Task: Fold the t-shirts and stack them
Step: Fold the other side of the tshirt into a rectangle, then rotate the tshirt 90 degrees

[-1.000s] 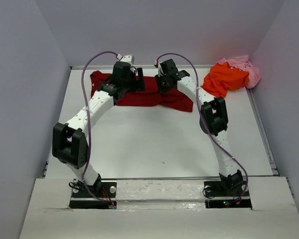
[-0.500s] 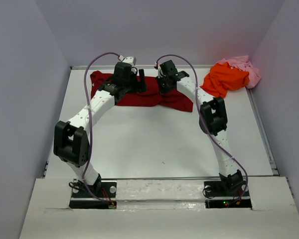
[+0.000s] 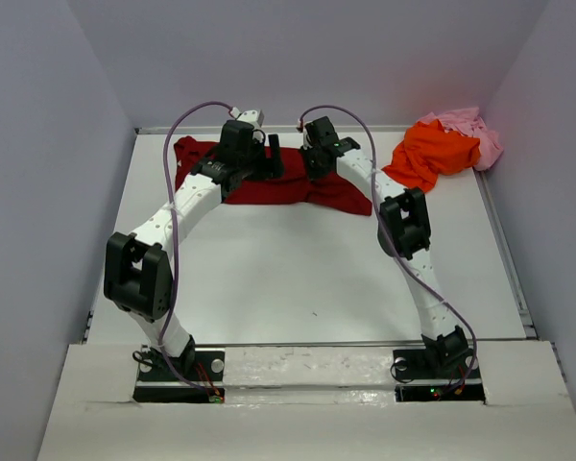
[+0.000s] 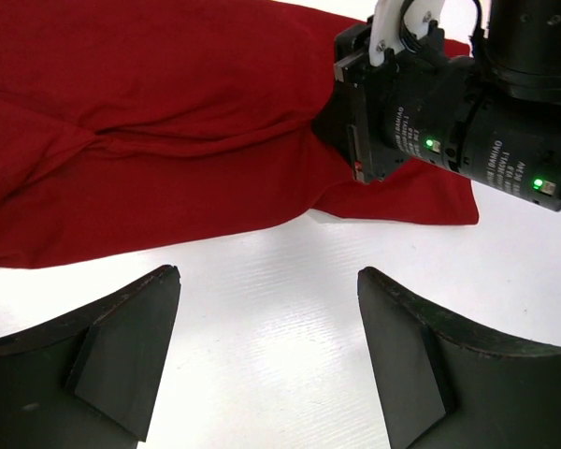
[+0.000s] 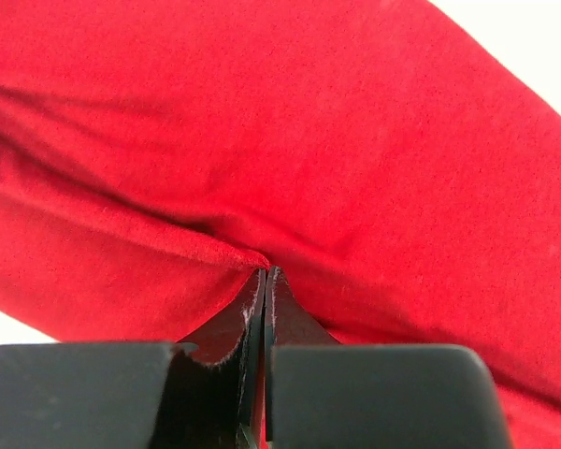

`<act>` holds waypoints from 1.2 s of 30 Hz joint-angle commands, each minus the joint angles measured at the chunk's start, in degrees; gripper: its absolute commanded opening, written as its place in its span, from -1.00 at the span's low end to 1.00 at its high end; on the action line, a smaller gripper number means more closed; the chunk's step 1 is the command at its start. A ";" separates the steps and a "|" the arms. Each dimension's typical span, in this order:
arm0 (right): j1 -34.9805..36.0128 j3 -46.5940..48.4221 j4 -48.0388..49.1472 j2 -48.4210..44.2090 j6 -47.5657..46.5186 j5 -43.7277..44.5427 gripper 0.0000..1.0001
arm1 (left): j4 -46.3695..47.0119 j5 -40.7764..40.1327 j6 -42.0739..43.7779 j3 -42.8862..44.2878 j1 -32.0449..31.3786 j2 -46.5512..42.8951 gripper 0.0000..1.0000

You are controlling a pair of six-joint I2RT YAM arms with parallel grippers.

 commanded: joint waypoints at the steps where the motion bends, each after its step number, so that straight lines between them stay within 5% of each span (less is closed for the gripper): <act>1: 0.55 5.48 1.21 2.63 -0.99 3.88 -1.00 | 0.47 1.44 0.09 1.28 0.12 -0.19 0.72; 10: -0.50 6.01 1.74 6.68 0.51 5.39 -1.00 | 0.38 2.23 0.18 1.29 0.12 -0.01 0.72; 15: -0.50 1.97 1.91 3.09 0.24 6.08 0.02 | 0.56 3.02 0.09 1.28 0.21 0.16 0.72; 17: -0.50 -0.65 2.00 -0.59 0.24 6.35 0.14 | 0.73 3.11 0.09 1.28 0.12 0.34 0.72; 27: -0.50 -16.83 4.37 -15.63 3.93 8.72 0.18 | 0.47 2.58 -0.17 1.28 0.12 1.84 0.72; 36: -1.03 -30.81 7.27 -19.60 4.90 10.75 0.19 | 0.29 2.58 -0.08 1.37 0.12 1.04 0.72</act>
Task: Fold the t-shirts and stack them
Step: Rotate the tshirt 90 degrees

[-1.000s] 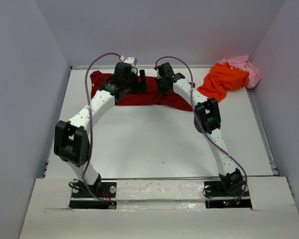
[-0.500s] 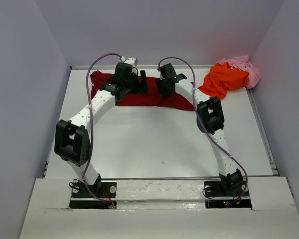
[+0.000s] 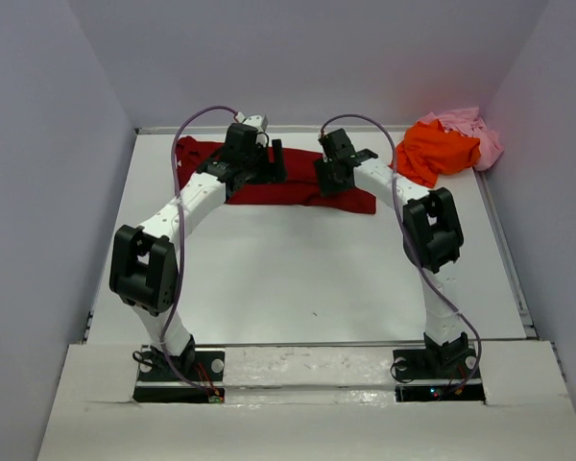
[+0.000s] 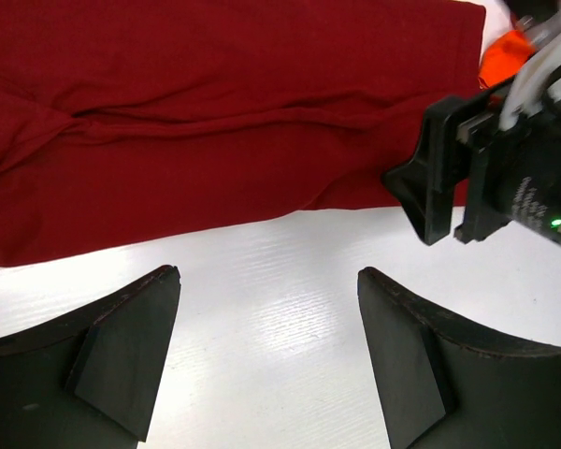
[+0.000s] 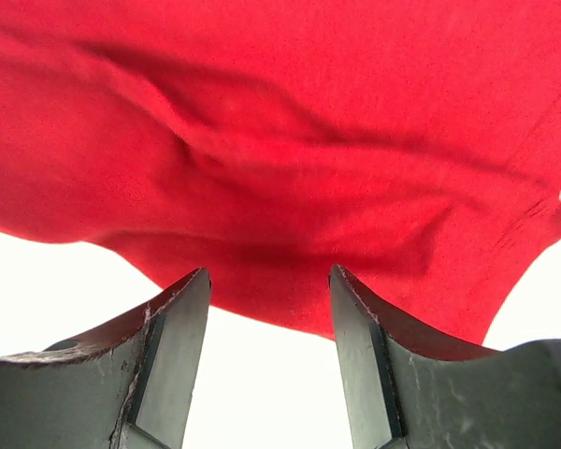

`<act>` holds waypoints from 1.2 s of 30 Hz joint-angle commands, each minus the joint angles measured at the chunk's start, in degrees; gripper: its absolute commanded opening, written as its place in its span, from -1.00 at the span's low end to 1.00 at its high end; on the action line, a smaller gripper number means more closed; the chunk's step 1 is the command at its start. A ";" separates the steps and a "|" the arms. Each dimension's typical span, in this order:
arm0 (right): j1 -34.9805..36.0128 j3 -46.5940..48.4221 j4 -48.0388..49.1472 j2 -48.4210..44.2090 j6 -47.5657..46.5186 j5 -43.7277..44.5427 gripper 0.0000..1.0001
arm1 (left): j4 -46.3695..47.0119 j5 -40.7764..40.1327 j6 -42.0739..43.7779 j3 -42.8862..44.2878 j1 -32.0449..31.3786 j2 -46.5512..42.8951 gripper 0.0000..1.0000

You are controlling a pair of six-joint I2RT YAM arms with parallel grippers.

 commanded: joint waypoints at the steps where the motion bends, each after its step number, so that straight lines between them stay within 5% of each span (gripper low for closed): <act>1: -1.03 -4.02 2.25 -0.58 1.27 1.20 0.19 | 0.45 0.83 0.11 1.37 0.12 -1.95 0.72; 12: -3.93 -6.83 -3.28 3.38 6.37 0.58 0.16 | 0.18 -0.22 0.55 1.55 0.12 -2.21 0.72; 25: -5.60 -24.40 -3.46 -5.85 10.41 -0.39 0.14 | 0.27 0.22 0.38 1.46 1.00 -2.13 0.72; 36: -5.60 -32.41 -2.14 -12.97 11.73 -3.81 0.12 | -0.87 -10.93 0.91 1.20 1.62 -1.16 0.73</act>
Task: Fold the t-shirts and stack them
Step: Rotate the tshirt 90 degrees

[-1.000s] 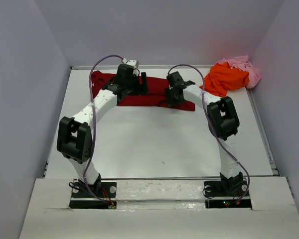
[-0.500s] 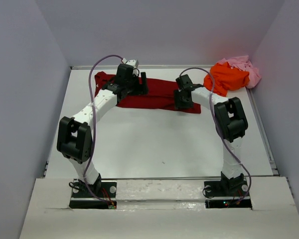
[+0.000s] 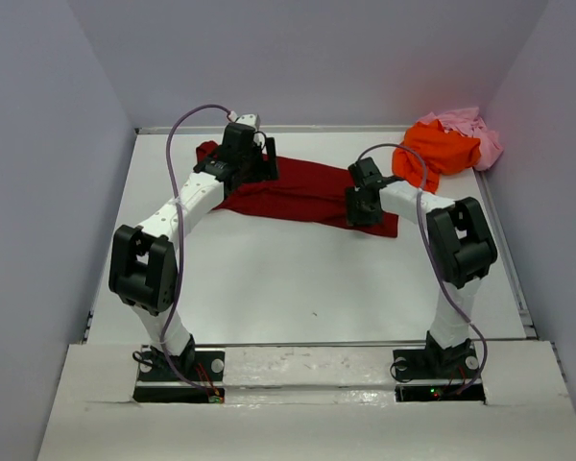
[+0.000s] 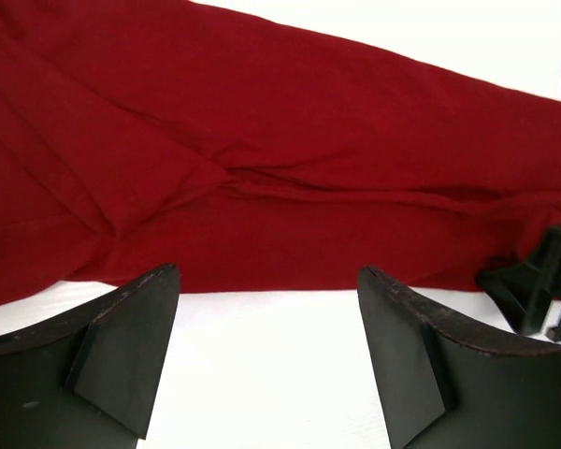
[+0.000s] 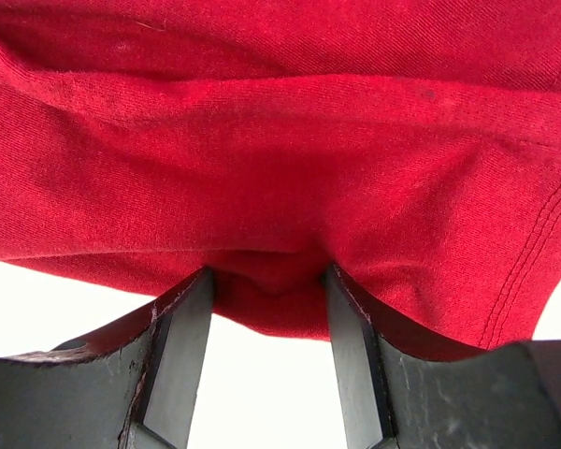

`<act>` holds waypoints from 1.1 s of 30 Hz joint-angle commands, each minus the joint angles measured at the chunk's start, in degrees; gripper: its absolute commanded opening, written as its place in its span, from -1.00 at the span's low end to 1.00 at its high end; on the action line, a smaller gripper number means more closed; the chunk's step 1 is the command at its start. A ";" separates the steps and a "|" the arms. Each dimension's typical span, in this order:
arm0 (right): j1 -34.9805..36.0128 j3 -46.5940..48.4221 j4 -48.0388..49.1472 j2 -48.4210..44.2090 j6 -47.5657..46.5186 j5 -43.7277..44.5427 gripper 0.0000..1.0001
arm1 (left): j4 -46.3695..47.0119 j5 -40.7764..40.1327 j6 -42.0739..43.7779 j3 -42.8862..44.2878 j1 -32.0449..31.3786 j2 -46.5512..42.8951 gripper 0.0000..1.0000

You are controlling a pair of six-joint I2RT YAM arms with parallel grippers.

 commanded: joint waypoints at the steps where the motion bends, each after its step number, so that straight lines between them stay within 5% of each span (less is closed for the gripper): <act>1: -0.36 -4.17 -6.45 -0.42 0.98 -3.42 0.12 | -0.80 -7.48 0.10 1.20 0.57 -0.20 0.73; 18: 20.55 -19.73 0.05 -8.95 10.02 -7.91 0.11 | -3.18 -5.65 -2.64 4.36 5.58 14.48 0.72; 33: 35.76 -16.83 0.41 -7.47 14.51 -8.62 0.11 | -7.48 -7.68 -3.07 14.36 11.11 25.20 0.68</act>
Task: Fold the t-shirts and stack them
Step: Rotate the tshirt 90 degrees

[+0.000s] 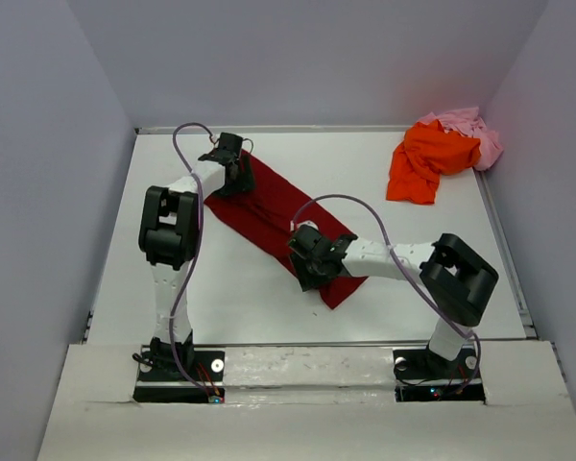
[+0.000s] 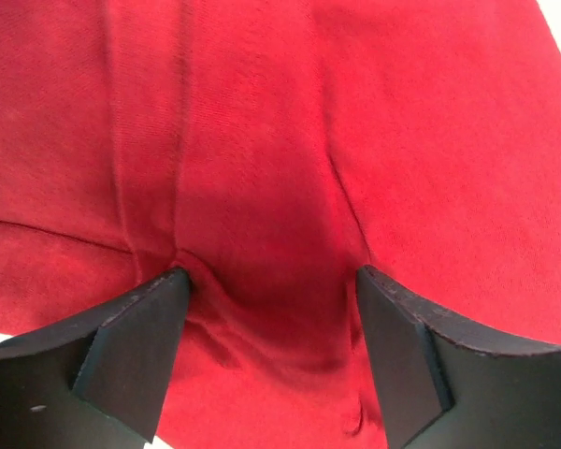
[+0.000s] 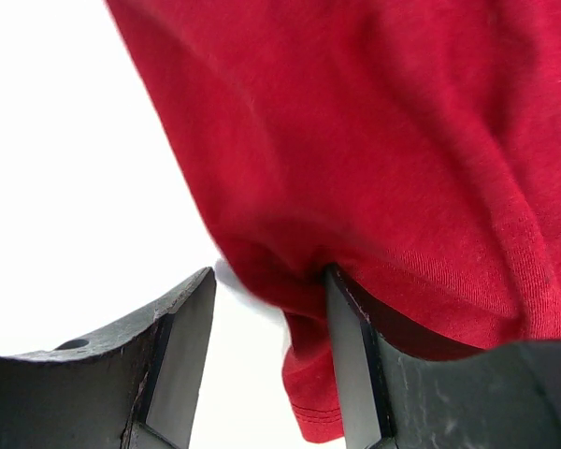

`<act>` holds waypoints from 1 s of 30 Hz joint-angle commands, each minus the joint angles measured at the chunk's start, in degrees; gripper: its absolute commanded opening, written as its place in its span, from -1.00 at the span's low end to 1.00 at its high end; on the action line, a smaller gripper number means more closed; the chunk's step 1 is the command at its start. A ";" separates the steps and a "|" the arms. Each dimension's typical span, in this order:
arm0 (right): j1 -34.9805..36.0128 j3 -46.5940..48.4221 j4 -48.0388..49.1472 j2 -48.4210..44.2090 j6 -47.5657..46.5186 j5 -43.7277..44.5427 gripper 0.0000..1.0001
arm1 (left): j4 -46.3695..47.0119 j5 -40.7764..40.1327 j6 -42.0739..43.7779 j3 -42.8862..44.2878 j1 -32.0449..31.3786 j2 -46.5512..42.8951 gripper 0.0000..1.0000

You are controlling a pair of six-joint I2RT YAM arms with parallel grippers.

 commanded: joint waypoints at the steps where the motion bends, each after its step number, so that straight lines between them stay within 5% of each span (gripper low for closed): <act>1: 4.20 0.00 -3.40 4.60 3.91 -6.15 0.11 | -4.09 -0.16 -0.28 7.79 2.28 4.32 0.68; 14: 12.37 5.89 -3.14 10.05 5.15 -9.75 0.11 | -15.44 5.03 1.39 40.93 2.90 23.41 0.65; 30: 17.92 23.02 -2.61 21.13 2.42 -14.32 0.11 | -9.56 12.06 2.89 45.95 1.67 25.44 0.64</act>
